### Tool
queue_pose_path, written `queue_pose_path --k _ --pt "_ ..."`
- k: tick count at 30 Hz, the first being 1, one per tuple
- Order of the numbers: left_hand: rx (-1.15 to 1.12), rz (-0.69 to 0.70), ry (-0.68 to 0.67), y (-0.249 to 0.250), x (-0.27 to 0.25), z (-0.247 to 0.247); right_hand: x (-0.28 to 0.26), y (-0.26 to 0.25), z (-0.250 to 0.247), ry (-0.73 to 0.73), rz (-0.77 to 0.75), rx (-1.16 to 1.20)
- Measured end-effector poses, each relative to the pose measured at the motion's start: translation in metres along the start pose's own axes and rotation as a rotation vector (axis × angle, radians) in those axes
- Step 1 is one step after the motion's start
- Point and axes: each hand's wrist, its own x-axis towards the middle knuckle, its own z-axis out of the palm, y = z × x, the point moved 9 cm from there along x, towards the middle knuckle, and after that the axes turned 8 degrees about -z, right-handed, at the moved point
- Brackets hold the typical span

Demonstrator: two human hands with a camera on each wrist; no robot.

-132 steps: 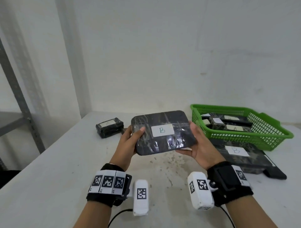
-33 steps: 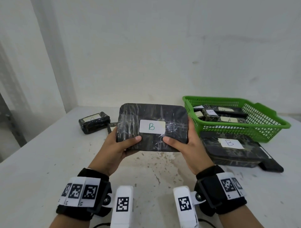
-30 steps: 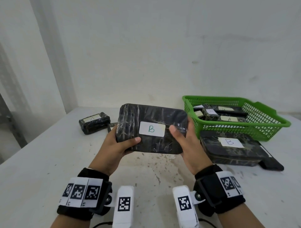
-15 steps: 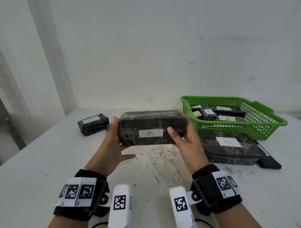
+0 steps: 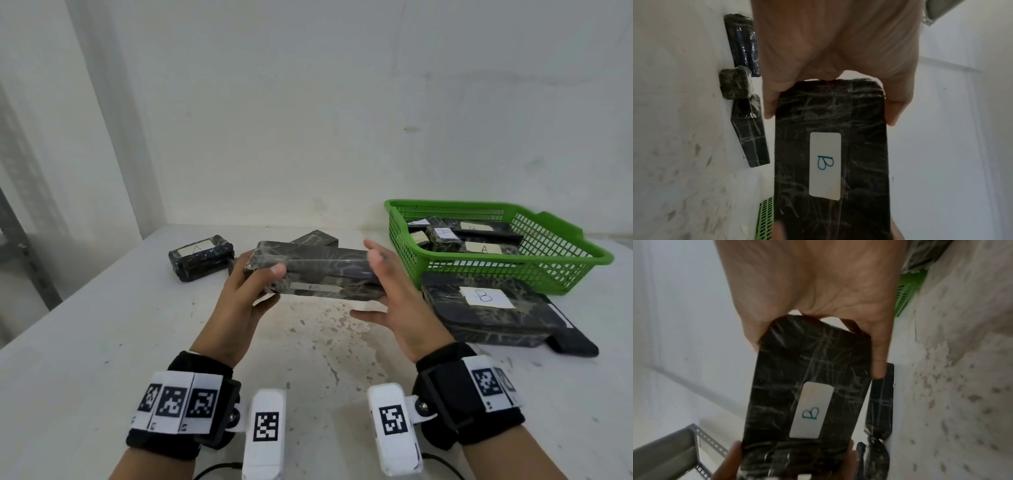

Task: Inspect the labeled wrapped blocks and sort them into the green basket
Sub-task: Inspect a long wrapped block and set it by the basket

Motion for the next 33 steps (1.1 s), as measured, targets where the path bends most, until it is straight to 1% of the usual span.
queue_pose_path --k 2,3,6,8,10,12,14,18,21,24,28,31,33 --pt "0.004 0.004 -0.018 0.001 -0.001 0.001 0.002 -0.001 -0.003 0.052 -0.033 0.049" --pt "0.004 -0.003 -0.048 0.001 -0.001 0.003 0.002 -0.004 -0.004 0.076 -0.057 0.065" --pt "0.082 -0.007 -0.122 0.002 -0.004 0.012 0.002 -0.012 -0.008 0.103 -0.132 0.021" --pt "0.121 0.03 -0.085 0.005 -0.003 0.01 0.001 -0.012 -0.009 0.096 -0.154 -0.002" --pt "0.094 0.066 -0.055 0.008 -0.001 0.006 0.001 -0.008 -0.006 0.055 -0.138 0.008" --pt "0.047 0.082 -0.058 0.01 -0.001 0.003 0.001 -0.004 0.0 0.016 -0.118 0.019" --pt "0.044 0.092 -0.066 0.011 -0.001 0.002 0.001 -0.005 0.003 0.026 -0.124 0.02" --pt "0.068 0.053 -0.094 0.006 -0.002 0.005 0.003 -0.013 -0.004 0.074 -0.174 0.051" --pt "0.063 0.045 -0.072 0.006 0.0 0.003 0.003 -0.013 -0.007 0.039 -0.196 0.063" --pt "0.072 0.053 -0.05 0.006 0.002 0.001 0.003 -0.008 -0.007 0.023 -0.176 0.067" --pt "0.1 0.037 -0.081 0.002 0.0 0.007 0.004 -0.011 -0.008 0.082 -0.19 0.066" --pt "0.111 0.03 -0.04 -0.001 0.0 0.006 0.003 -0.011 -0.005 0.079 -0.177 0.072" --pt "0.092 0.032 -0.008 -0.001 0.002 0.003 0.001 -0.01 -0.003 0.052 -0.15 0.053"
